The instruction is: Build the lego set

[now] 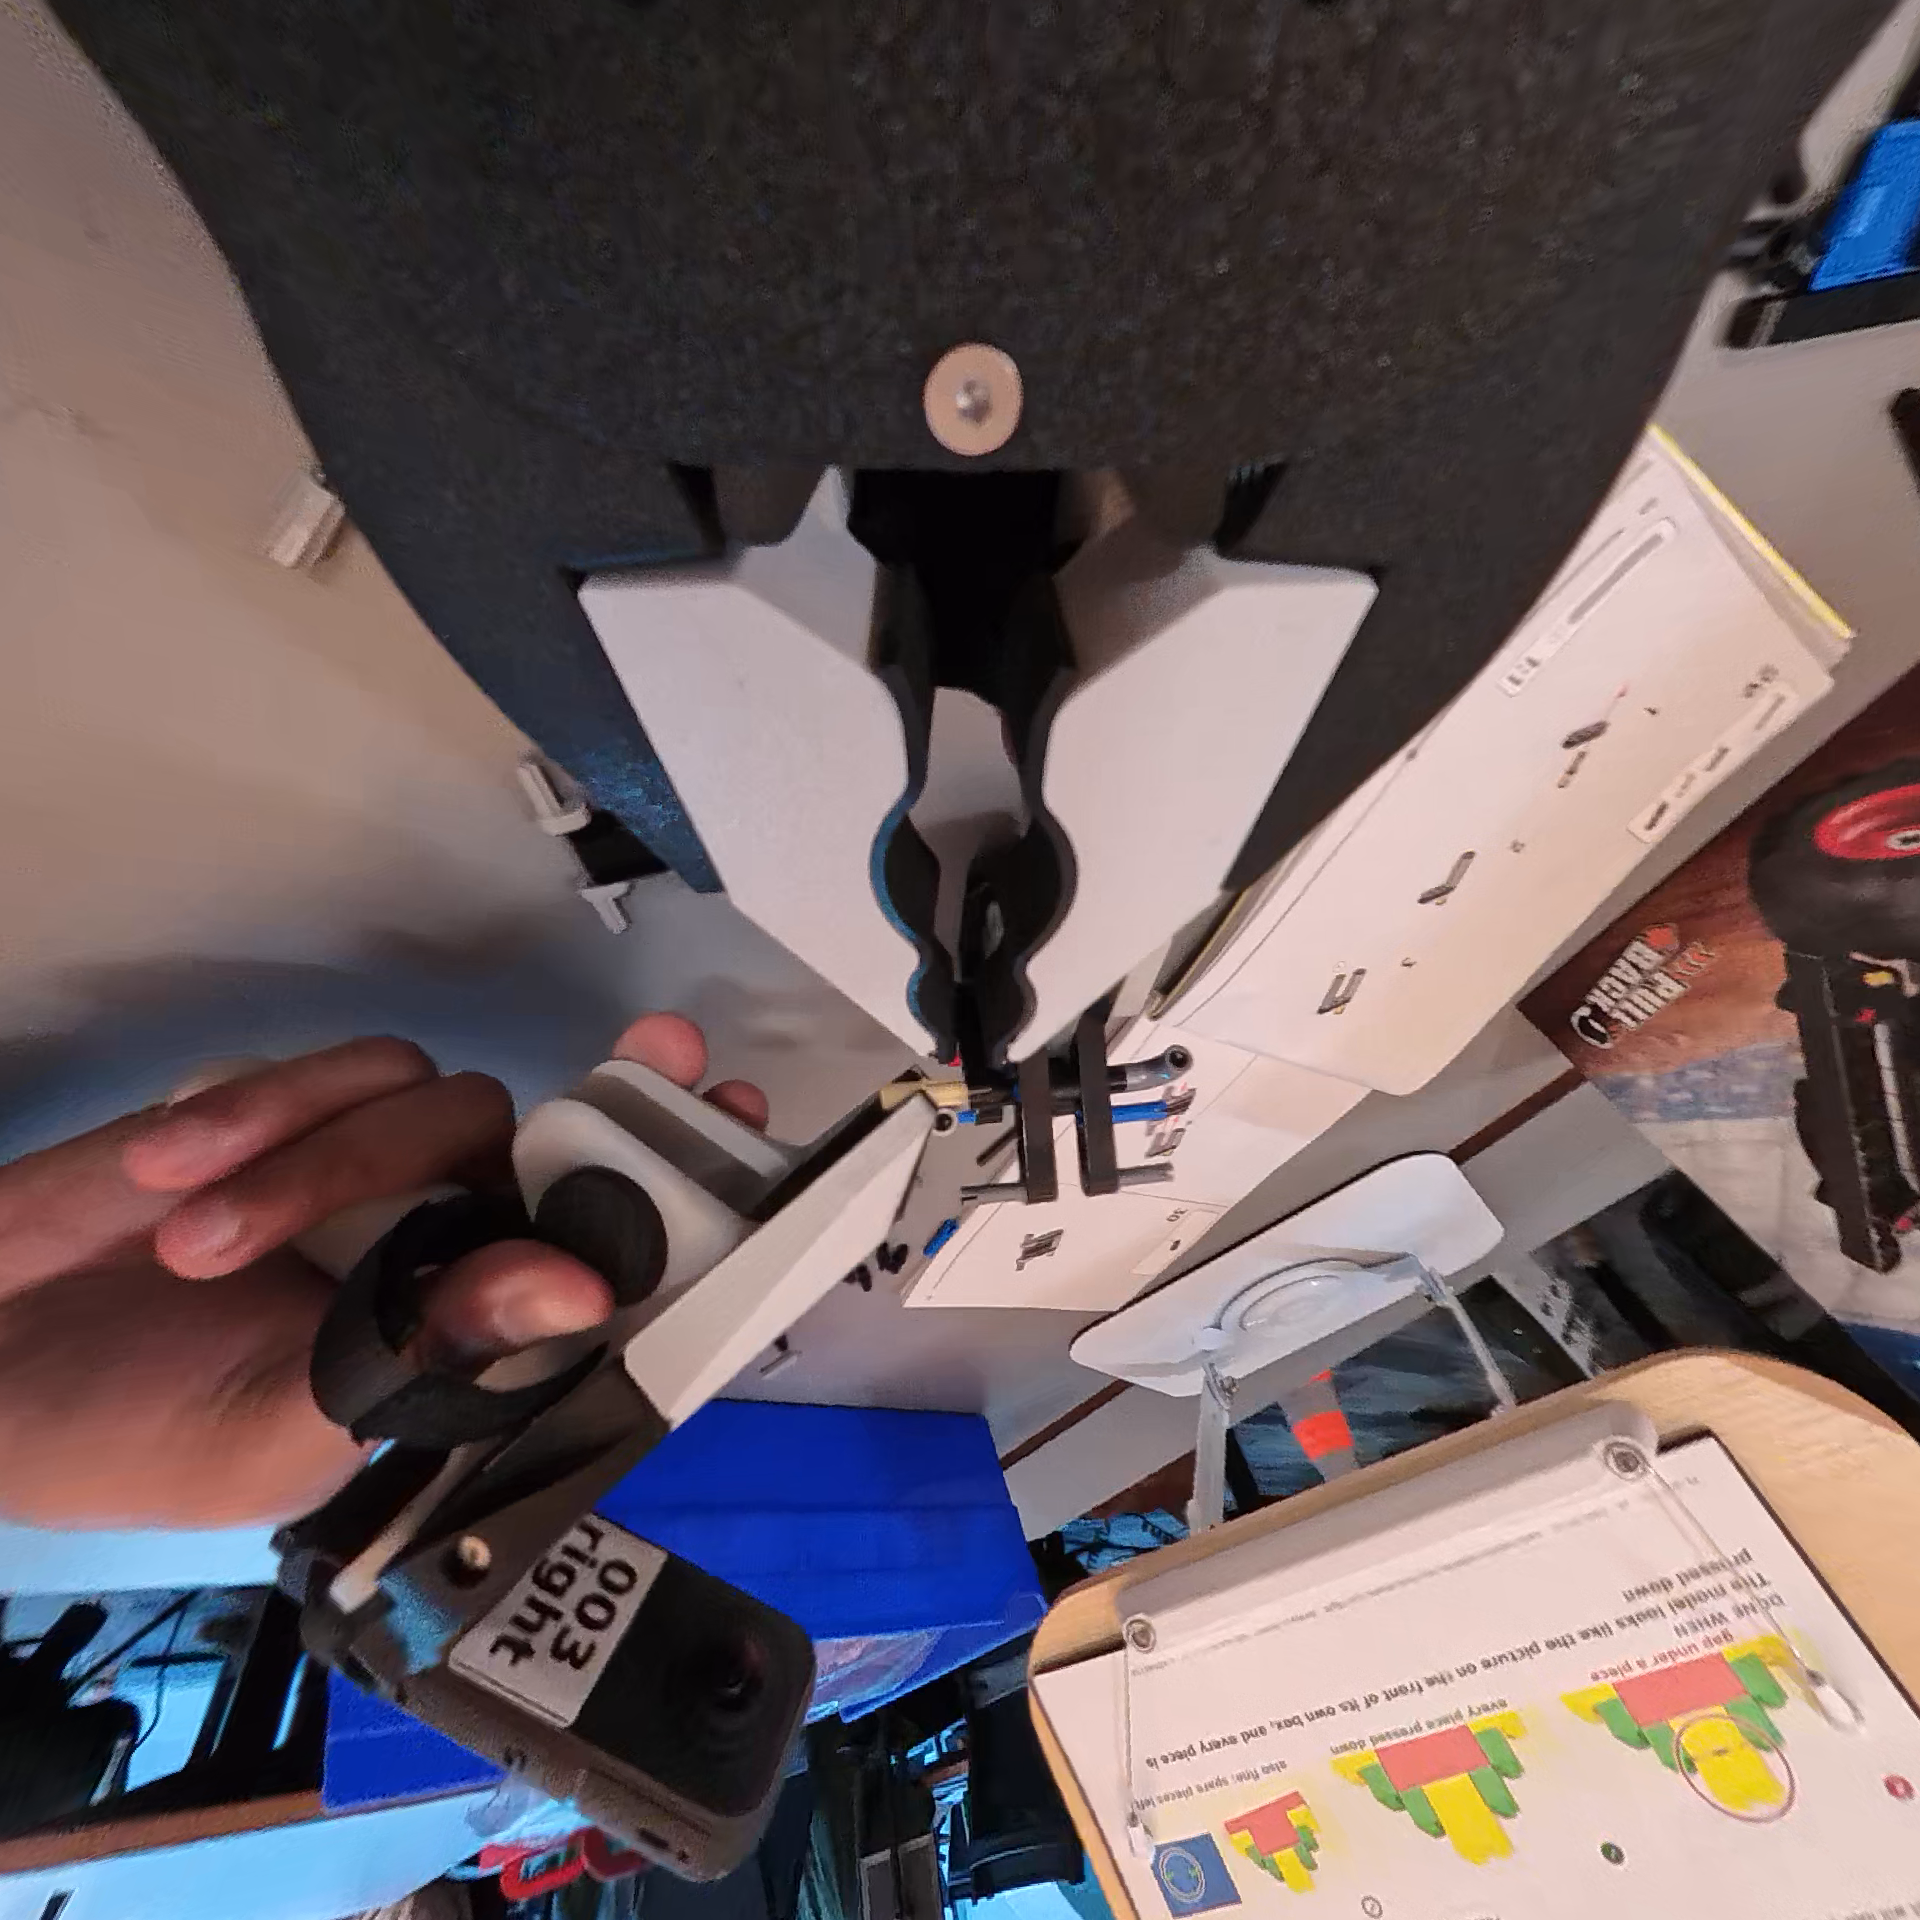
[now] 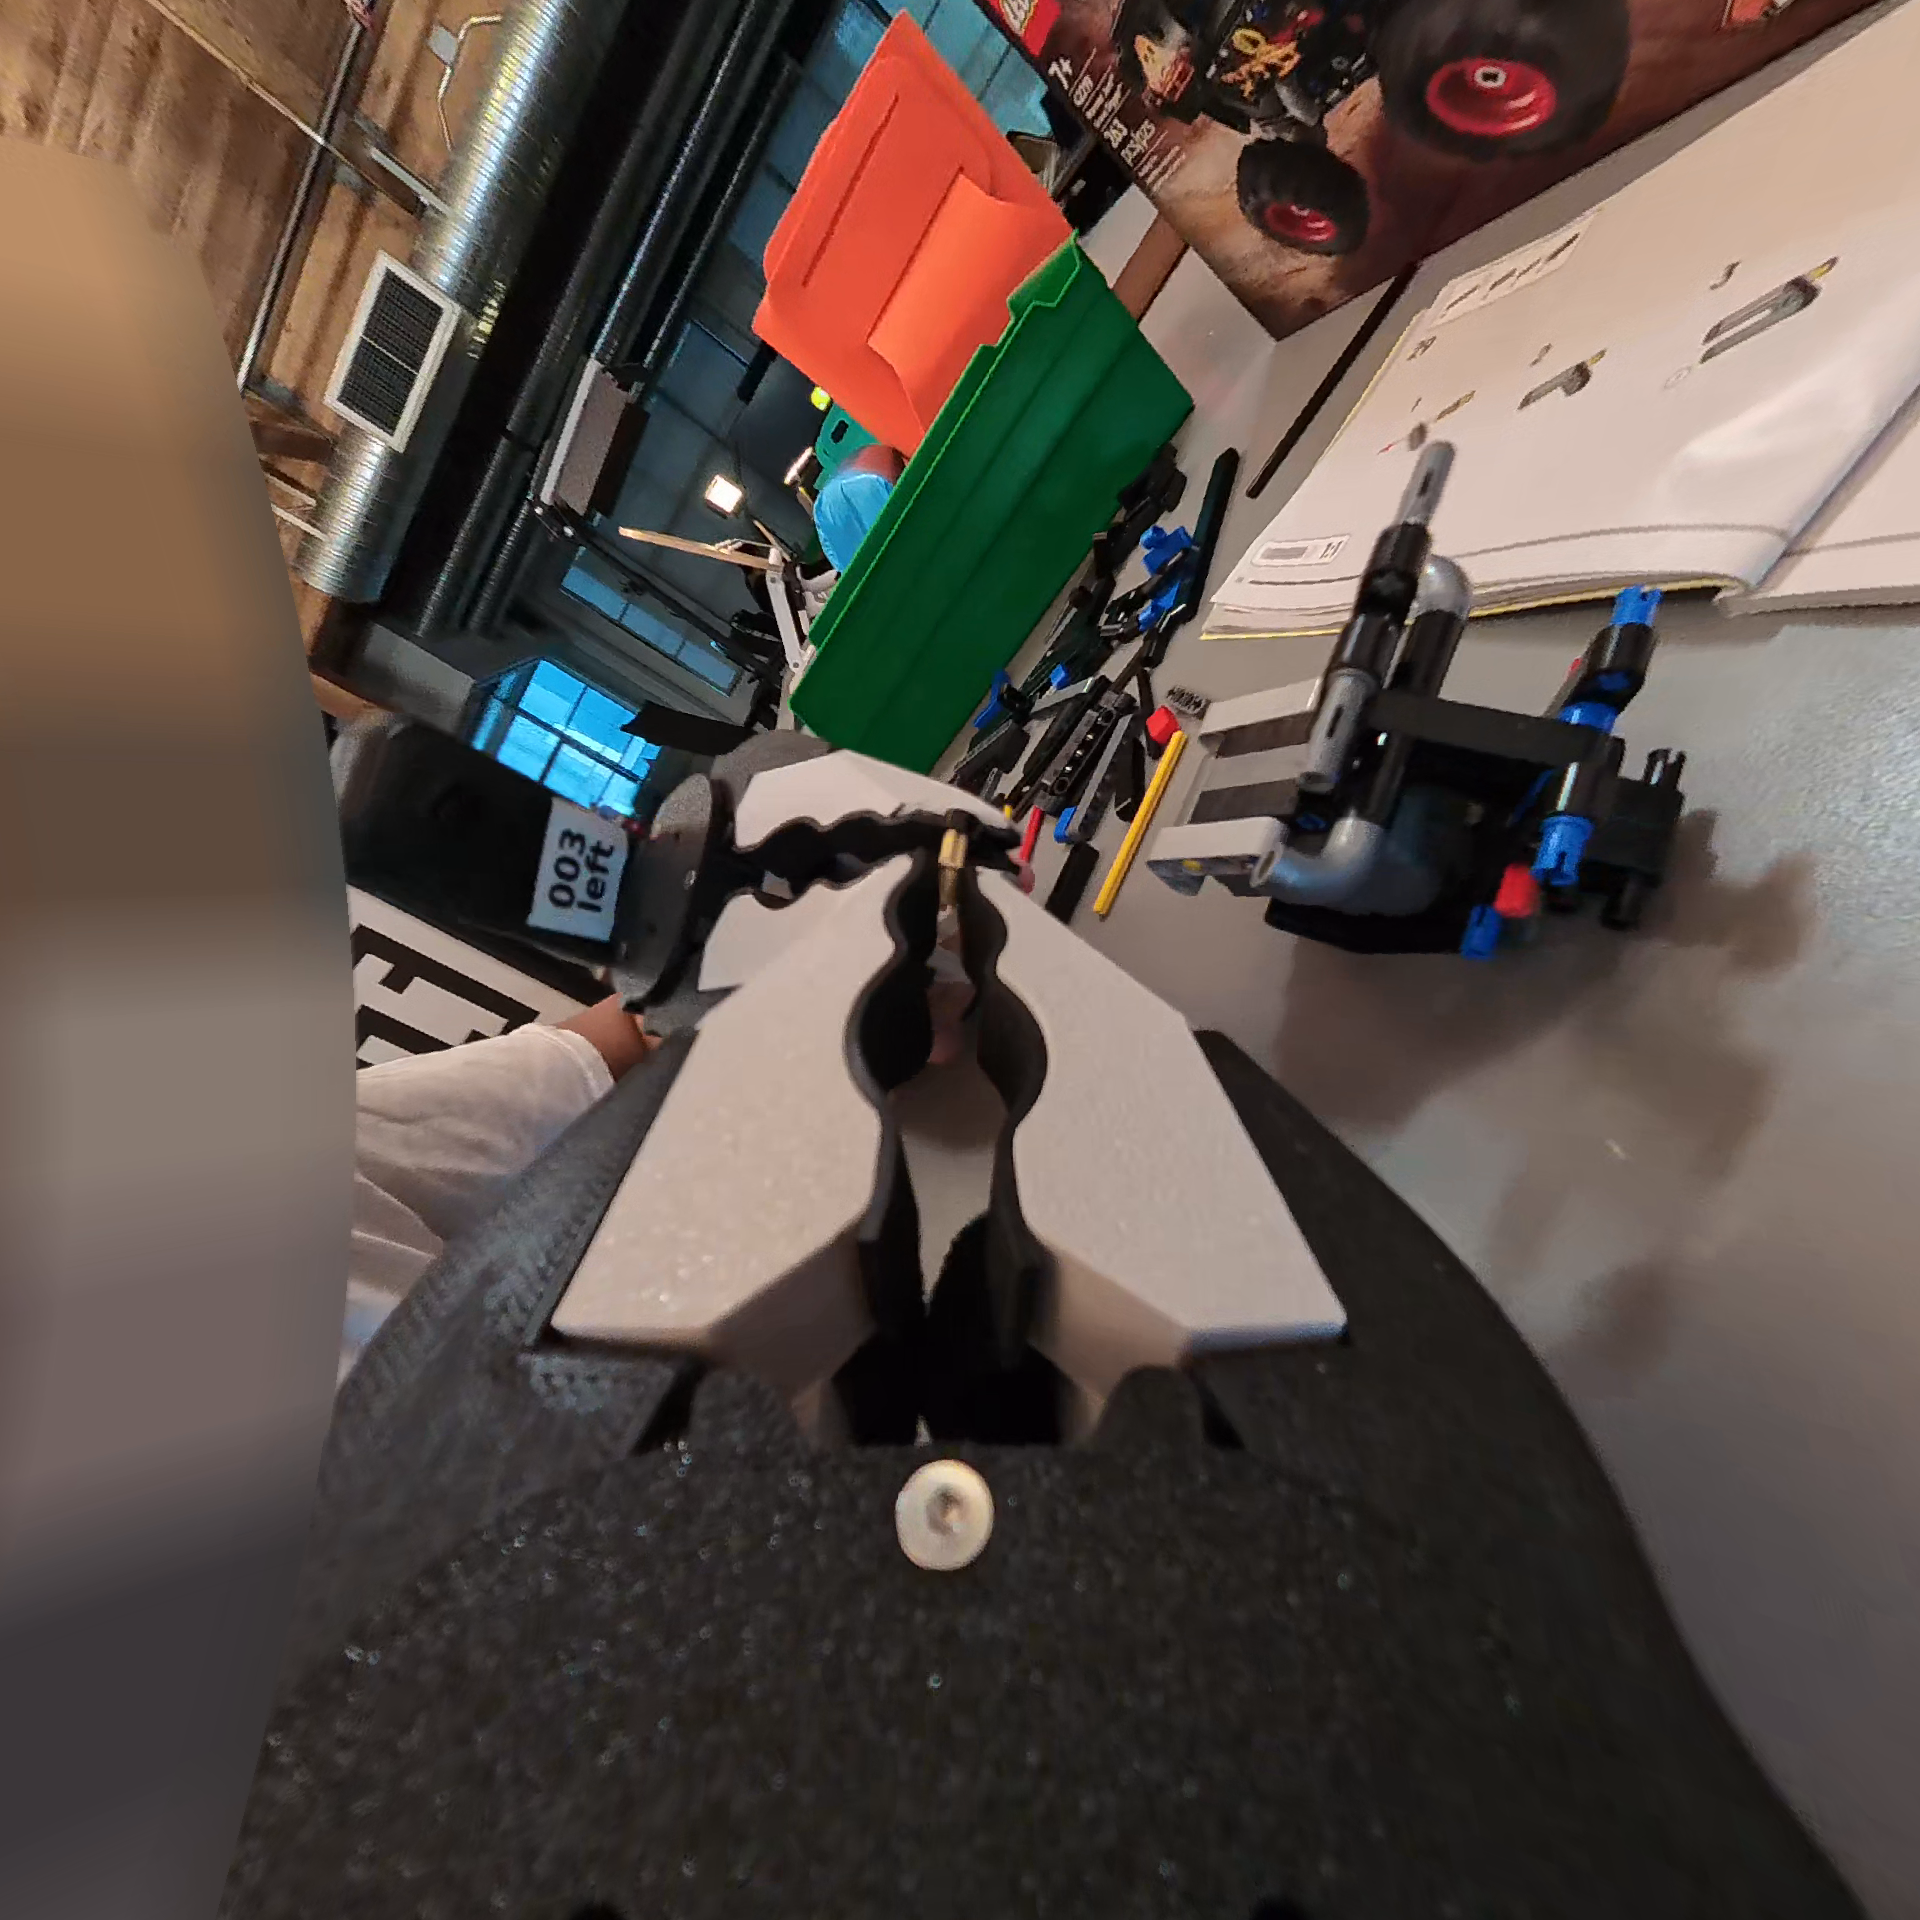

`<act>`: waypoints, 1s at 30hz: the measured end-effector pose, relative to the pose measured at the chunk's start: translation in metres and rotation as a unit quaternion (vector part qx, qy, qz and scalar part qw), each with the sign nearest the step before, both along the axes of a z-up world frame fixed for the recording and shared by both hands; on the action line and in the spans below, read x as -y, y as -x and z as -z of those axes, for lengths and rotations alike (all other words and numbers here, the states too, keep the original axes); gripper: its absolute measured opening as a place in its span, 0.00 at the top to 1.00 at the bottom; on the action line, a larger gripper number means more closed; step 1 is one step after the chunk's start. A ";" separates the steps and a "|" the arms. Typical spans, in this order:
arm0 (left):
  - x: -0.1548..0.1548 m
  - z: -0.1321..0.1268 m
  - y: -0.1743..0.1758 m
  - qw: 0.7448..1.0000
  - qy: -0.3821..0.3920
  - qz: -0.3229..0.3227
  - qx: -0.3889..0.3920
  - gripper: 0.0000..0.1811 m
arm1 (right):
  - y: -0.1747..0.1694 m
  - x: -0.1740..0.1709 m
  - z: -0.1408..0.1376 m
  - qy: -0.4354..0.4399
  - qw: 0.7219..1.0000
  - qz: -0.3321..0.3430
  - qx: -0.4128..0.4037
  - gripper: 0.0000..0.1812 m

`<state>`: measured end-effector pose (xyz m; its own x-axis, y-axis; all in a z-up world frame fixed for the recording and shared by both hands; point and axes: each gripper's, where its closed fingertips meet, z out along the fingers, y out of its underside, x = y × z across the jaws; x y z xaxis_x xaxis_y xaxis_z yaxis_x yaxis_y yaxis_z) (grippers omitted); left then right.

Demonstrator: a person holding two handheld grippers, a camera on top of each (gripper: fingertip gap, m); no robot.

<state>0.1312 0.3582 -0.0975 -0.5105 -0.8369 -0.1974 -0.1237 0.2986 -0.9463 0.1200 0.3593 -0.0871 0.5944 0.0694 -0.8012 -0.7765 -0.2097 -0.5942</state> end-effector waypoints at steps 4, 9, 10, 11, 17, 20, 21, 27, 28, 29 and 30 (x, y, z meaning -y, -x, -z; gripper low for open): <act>0.000 0.000 0.001 0.998 -0.050 -0.004 0.029 0.99 | 0.000 0.001 -0.001 -0.005 1.000 -0.004 -0.011 0.99; 0.003 -0.001 0.001 1.000 -0.010 0.006 0.010 0.99 | 0.002 0.002 -0.001 -0.003 1.000 -0.004 0.009 0.99; 0.003 -0.003 0.001 1.000 0.003 0.007 0.004 0.99 | 0.004 0.001 -0.001 -0.003 1.000 -0.005 0.014 0.98; 0.003 -0.002 0.001 1.000 -0.003 0.006 0.005 0.99 | 0.003 0.001 0.000 0.000 1.000 -0.002 0.020 0.99; 0.002 0.003 0.001 0.996 -0.076 0.016 0.037 0.99 | 0.004 0.002 0.005 0.003 1.000 -0.015 0.003 0.99; 0.003 0.005 0.005 0.992 -0.107 0.038 0.054 0.99 | 0.006 0.002 0.005 0.000 1.000 -0.025 -0.012 0.99; 0.004 0.004 0.006 0.991 -0.114 0.043 0.061 0.99 | 0.007 0.002 0.004 -0.002 0.999 -0.030 -0.017 0.99; 0.008 0.000 0.009 0.994 -0.080 0.053 0.049 0.99 | 0.008 0.003 0.000 -0.004 1.000 -0.028 0.008 0.99; 0.008 0.001 0.008 0.994 -0.078 0.052 0.047 0.99 | 0.008 0.003 0.000 -0.002 1.000 -0.028 0.009 0.99; 0.008 0.002 0.008 0.994 -0.083 0.052 0.047 0.99 | 0.008 0.003 0.002 0.003 1.000 -0.028 0.014 0.99; 0.008 0.003 0.007 0.994 -0.082 0.052 0.042 0.99 | 0.007 0.003 0.003 0.010 0.999 -0.027 0.028 0.99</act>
<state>0.1242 0.3505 -0.1008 -0.5689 -0.7334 -0.3721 -0.0063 0.4563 -0.8898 0.1131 0.3560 -0.0901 0.6338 0.0871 -0.7685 -0.7297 -0.2621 -0.6315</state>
